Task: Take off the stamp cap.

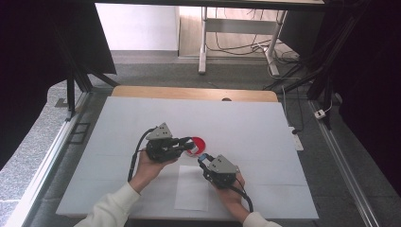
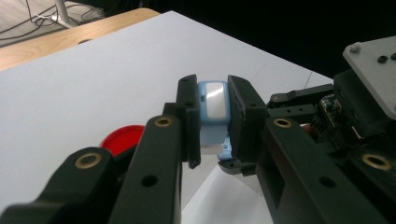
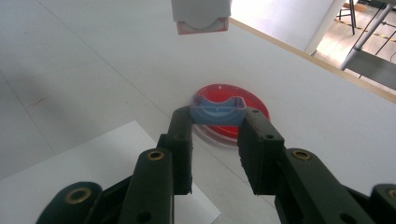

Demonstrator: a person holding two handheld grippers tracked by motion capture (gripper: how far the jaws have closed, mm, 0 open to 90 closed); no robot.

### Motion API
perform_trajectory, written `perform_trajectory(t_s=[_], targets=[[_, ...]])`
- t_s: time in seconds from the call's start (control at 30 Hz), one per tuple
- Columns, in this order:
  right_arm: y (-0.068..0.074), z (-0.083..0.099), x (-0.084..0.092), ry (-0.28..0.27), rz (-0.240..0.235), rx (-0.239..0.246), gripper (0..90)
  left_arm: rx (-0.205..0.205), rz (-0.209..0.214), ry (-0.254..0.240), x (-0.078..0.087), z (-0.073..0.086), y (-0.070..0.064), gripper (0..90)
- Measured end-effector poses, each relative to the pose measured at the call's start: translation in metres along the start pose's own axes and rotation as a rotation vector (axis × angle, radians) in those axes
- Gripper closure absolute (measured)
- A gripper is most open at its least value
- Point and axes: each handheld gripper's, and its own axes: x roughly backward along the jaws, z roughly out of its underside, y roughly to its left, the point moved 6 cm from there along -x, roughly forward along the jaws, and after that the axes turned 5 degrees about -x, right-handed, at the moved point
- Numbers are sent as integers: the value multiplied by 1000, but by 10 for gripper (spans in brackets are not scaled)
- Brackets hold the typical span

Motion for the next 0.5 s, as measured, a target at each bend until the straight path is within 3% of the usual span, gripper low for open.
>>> perform_trajectory(t_s=[0.5], targets=[[-10, 3, 5, 3, 0, -15, 662, 10, 7, 18, -3, 5, 1, 757]])
